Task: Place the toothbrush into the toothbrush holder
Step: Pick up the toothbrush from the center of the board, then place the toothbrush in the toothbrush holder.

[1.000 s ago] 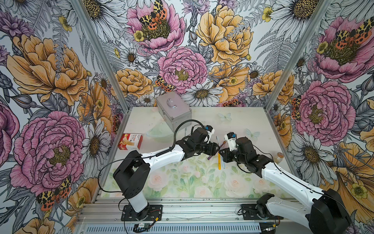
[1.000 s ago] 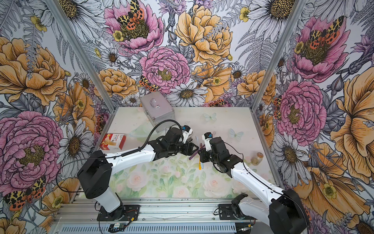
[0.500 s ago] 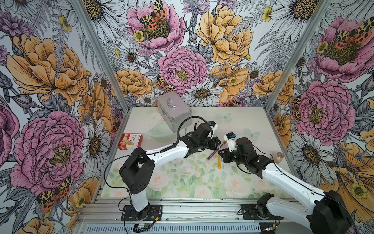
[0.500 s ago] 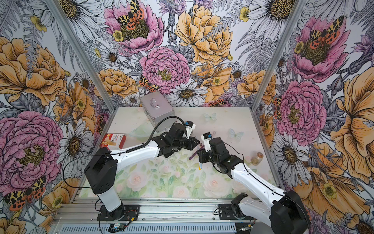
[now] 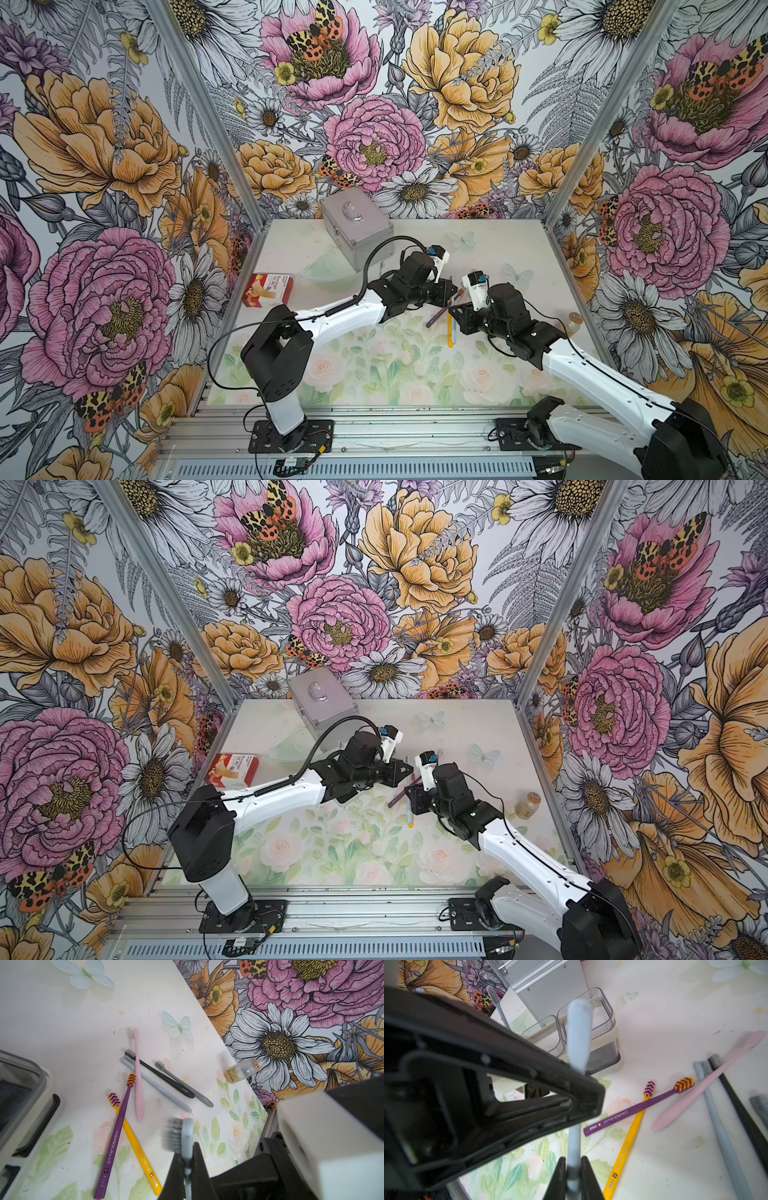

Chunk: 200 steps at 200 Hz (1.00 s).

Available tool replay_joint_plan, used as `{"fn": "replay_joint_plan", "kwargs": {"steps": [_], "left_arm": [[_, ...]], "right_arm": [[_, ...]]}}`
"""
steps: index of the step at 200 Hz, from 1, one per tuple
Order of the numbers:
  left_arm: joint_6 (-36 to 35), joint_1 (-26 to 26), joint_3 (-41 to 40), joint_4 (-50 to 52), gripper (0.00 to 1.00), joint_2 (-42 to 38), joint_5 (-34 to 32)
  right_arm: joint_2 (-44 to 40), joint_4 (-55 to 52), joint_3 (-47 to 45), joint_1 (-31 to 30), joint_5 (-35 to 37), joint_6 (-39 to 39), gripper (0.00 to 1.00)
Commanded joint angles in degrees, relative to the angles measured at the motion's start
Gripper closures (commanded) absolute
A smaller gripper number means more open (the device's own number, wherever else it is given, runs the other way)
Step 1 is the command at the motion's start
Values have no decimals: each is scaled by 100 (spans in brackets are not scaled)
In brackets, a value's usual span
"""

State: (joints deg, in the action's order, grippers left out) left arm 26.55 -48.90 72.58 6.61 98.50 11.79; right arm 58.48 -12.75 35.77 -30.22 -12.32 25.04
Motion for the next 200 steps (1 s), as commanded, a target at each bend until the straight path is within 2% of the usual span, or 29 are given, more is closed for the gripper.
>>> {"fn": "replay_joint_plan", "kwargs": {"steps": [1,30,62,92,116,134,167,200], "left_arm": [[-376,71,-128,-72,100,-253,-468],[-576,48,-102,-74,100,-370,-714],[-1065,43,-256,-141,100,-876,-1173],[-1666,182,-598,-775,100,-1440,-1073],[-2065,324,-583,-640,100,-1710,-1179],[-2393,397,-619,-435,100,-1893,-1601],[-2783,637,-1099,-783,100,-2144,-2307],[-3051,751,-1419,-972,100,-2355,-2938]], "right_arm": [[-240,5,-59,-57,54,-44,57],[-400,-241,-83,-47,457,4,48],[-648,-383,-173,-46,624,26,47],[-829,-389,-253,-38,869,27,43],[-827,-432,-213,-37,1151,66,44],[-807,-480,-211,-45,1383,124,43],[-754,-503,-325,-23,1656,249,42],[-716,-584,-264,-2,1565,248,40]]}}
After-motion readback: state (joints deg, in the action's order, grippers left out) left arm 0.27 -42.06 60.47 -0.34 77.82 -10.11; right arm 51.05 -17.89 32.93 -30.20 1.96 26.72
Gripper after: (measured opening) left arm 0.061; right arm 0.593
